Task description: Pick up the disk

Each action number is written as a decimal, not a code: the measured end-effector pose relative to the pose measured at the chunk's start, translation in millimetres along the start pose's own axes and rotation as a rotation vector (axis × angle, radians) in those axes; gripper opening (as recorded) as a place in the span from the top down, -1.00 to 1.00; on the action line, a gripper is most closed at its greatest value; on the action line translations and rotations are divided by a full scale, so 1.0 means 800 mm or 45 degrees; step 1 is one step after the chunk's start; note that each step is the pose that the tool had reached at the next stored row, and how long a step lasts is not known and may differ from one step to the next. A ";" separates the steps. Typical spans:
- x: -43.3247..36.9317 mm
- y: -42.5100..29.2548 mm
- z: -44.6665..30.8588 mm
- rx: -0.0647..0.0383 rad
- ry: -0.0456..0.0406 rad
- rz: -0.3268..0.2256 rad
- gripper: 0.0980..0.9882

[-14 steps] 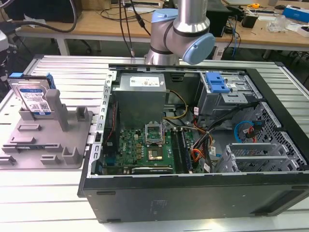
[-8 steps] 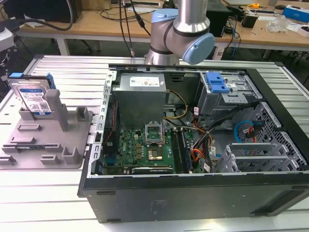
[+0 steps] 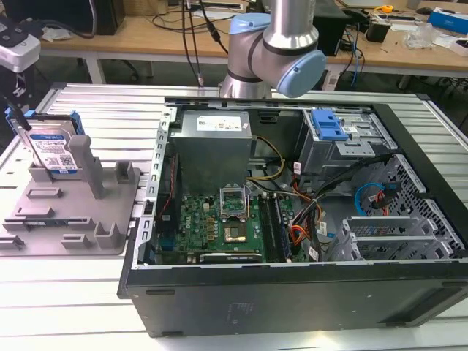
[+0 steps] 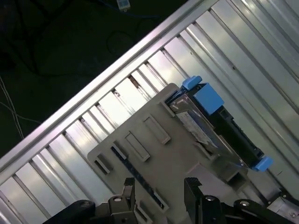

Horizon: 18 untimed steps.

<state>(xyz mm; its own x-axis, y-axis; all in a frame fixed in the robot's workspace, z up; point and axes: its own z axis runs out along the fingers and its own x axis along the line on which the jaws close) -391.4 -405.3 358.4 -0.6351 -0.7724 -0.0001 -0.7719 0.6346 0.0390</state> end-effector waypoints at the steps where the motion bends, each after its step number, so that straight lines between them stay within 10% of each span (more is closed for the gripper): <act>1: 0.000 -0.0004 0.0000 0.000 0.001 -0.017 0.00; 18: -0.003 -0.0037 -0.0001 0.004 0.021 -0.590 0.00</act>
<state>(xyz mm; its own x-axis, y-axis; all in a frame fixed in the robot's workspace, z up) -387.6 -405.3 358.4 -0.2226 -0.9749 -0.0010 -0.9743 0.2224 0.0358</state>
